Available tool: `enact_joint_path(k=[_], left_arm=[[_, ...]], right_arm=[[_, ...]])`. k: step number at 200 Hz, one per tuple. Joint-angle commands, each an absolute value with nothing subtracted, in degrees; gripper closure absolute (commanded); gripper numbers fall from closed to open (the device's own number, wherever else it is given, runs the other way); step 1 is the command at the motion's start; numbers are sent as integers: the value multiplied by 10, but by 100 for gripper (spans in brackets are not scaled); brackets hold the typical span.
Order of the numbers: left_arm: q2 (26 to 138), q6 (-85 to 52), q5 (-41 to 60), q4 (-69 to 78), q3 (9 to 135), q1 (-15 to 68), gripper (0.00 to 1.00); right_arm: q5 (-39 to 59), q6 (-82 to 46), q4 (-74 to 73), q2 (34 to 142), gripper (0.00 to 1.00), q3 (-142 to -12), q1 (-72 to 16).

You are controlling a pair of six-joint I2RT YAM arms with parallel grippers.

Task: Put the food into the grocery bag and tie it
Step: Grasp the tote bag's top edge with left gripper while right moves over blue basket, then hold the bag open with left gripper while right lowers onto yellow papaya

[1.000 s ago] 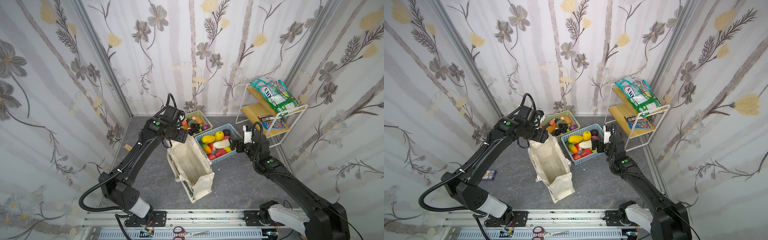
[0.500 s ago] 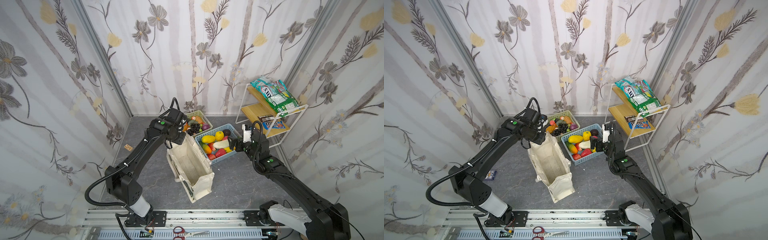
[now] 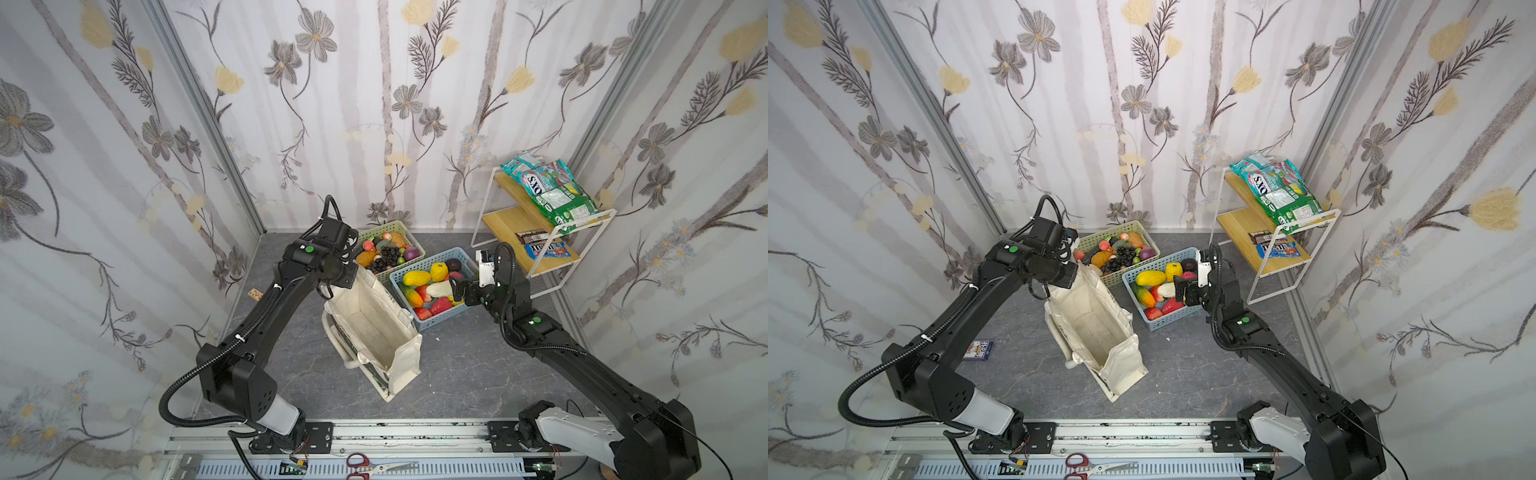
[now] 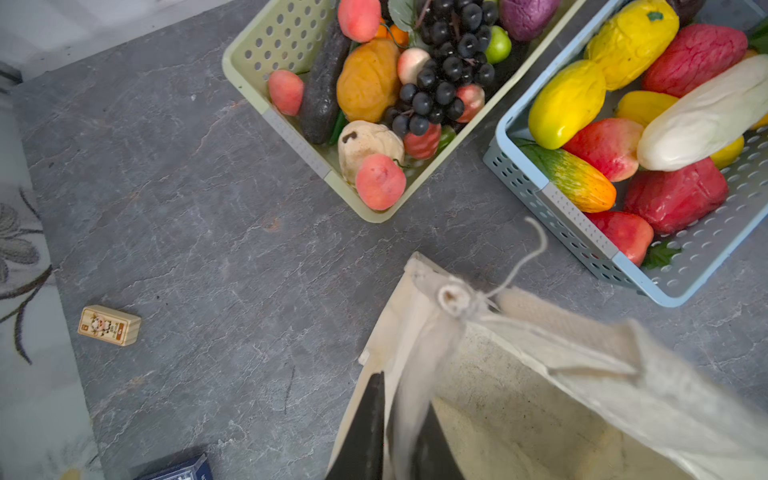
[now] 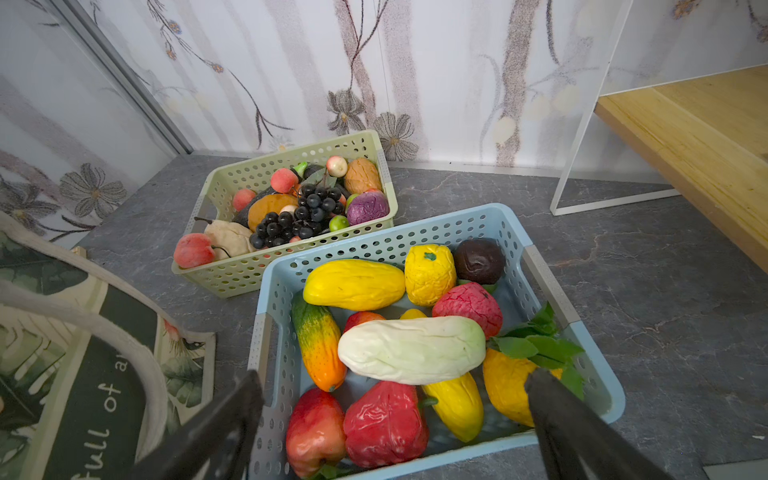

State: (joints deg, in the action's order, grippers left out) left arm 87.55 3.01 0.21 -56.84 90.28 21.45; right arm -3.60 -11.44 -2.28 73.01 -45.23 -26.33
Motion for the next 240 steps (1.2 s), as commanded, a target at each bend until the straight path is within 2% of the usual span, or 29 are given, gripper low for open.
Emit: enact_joint_path(k=[1, 86, 176, 211, 228, 240], left_arm=[[866, 23, 3, -565, 900, 197, 86], [837, 30, 1, -532, 851, 131, 85], [846, -14, 45, -473, 862, 124, 81], [853, -6, 40, -481, 869, 123, 69], [850, -6, 42, -483, 872, 122, 52], [850, -9, 49, -480, 874, 123, 46]], right_arm=[[-51, -107, -24, 738, 3, -466, -271], [-87, -105, 93, 845, 4, -585, -320], [-98, -101, 195, 1048, 8, -756, -358], [-110, -75, 207, 1105, 6, -806, -360], [-121, -58, 217, 1130, 5, -831, -361], [-128, -46, 217, 1144, 4, -843, -361]])
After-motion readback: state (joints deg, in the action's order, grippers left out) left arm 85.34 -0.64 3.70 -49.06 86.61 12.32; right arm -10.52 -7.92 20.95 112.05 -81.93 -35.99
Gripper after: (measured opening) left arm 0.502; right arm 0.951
